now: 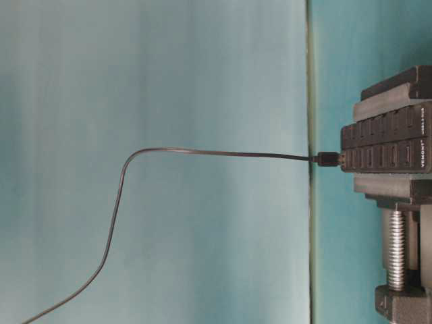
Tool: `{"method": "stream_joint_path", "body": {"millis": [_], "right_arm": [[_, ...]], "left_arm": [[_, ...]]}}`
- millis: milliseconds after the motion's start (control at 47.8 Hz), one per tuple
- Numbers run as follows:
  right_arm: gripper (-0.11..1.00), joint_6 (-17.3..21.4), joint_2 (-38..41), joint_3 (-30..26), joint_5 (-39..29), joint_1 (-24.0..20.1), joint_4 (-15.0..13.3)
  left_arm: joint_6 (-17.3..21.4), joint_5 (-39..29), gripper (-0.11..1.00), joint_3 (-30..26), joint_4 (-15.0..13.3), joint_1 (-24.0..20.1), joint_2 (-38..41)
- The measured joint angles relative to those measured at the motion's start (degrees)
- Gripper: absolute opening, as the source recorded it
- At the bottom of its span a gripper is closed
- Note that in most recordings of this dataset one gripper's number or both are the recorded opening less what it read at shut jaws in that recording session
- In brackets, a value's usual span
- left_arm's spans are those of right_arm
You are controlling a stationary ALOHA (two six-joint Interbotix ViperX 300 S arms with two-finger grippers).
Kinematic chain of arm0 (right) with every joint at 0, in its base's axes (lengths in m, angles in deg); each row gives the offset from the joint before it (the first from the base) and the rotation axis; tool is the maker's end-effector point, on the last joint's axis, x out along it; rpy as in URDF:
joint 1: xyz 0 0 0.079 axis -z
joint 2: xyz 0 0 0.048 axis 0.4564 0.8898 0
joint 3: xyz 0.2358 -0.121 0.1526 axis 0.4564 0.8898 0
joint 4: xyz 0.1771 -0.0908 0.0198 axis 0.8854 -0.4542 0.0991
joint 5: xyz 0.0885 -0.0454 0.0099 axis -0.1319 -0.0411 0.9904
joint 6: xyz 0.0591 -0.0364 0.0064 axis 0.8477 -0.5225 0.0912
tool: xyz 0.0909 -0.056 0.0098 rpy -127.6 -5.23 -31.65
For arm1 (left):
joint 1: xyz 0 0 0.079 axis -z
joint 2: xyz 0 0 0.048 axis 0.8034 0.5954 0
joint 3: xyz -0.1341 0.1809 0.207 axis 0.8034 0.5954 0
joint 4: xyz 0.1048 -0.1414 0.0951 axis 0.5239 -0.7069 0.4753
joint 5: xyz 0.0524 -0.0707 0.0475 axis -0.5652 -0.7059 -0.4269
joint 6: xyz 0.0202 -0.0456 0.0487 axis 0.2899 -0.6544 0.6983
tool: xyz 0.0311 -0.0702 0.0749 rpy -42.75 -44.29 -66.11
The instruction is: Insert the USB into the center port of the fixed hub
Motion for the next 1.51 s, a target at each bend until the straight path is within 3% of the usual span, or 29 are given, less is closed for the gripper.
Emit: {"method": "stream_joint_path", "body": {"millis": [63, 126, 272, 670, 963, 1507], "right_arm": [[0.17, 0.0, -0.2, 0.5, 0.4, 0.2, 0.1], [0.08, 0.0, -0.7, 1.5, 1.1, 1.3, 0.3], [-0.01, 1.1, -2.5, 2.2, 1.6, 4.0, 0.7], [-0.02, 3.3, -3.8, 1.9, -7.2, 5.7, 0.8], [-0.02, 3.3, -1.7, -2.0, -17.7, 6.6, 0.8], [-0.02, 3.3, 11.0, -8.2, -25.9, 8.7, 0.7]], "left_arm": [[-0.2, 0.0, 0.07, 0.4, 0.0, 0.3, 0.0], [-0.3, 0.0, 0.0, 0.6, 0.1, 0.7, 0.0], [-0.4, -0.9, 0.0, 0.6, 0.2, 0.7, 0.0], [-1.2, -6.9, 0.0, -0.1, 0.2, 0.2, 0.7], [-1.4, -12.0, 0.0, -1.7, 0.2, -0.6, 2.3], [-1.5, -16.0, 0.0, -3.8, 0.2, -0.8, 8.4]]}}
